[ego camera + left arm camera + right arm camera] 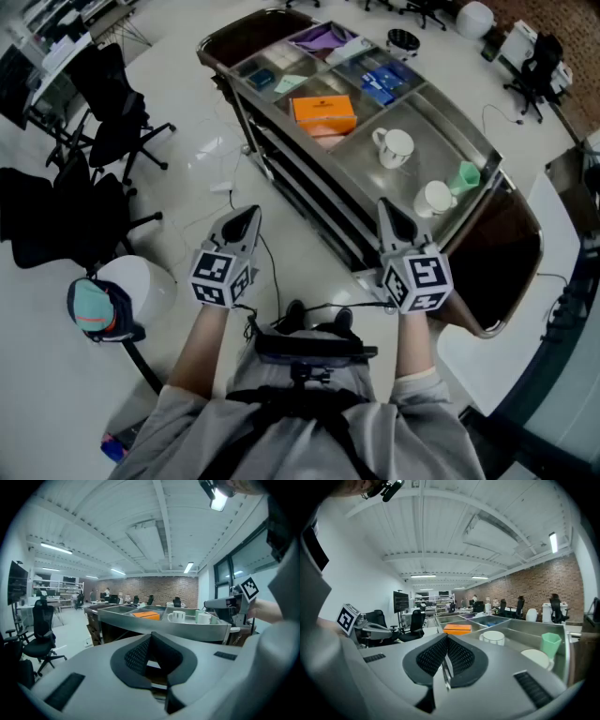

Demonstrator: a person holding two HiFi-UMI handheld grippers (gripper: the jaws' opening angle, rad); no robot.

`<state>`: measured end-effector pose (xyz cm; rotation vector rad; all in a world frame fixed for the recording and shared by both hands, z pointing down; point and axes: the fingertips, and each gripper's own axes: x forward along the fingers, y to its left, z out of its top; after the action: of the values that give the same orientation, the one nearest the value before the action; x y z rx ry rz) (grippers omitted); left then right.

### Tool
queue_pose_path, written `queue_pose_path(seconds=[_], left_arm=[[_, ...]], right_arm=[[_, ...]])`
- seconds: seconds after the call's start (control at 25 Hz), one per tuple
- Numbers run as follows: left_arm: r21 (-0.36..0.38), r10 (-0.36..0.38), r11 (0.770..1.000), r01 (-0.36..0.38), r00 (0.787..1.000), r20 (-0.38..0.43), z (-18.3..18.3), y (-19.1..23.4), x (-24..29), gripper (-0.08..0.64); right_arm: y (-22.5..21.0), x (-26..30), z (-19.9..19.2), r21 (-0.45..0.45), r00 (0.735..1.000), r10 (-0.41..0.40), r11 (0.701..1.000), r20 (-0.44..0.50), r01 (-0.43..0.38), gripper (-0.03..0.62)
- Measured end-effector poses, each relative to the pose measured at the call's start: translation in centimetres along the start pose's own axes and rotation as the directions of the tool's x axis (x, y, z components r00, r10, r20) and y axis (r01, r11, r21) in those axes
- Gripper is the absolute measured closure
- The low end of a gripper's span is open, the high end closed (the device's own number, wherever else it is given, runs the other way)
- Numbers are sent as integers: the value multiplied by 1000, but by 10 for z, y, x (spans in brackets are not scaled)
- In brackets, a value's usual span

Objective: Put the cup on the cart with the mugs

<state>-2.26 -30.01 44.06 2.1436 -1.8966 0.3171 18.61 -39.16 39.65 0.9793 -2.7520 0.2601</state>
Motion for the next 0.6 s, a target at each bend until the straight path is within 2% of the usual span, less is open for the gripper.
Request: queue_pose_path(seconds=[0.16,0.32,0.44,0.6], left_arm=[[-11,66,998,-66,998,9,-6,45,-21,560],[-53,189,980,-189,982,0,-20,77,-54,560],[-84,304,949,-304,953,-10,-30,96,-81,560],[-135,449,884,-448,893,-25,-42,103,-124,558]], right_arm=[[42,39,-2,-7,997,72,997,-4,-72,591],[80,77,-7,-24,979,203,979,-32,-204,591],[106,106,-8,-40,946,320,946,-49,-322,591],[145,127,-10,-71,881,464,879,-95,-471,591]])
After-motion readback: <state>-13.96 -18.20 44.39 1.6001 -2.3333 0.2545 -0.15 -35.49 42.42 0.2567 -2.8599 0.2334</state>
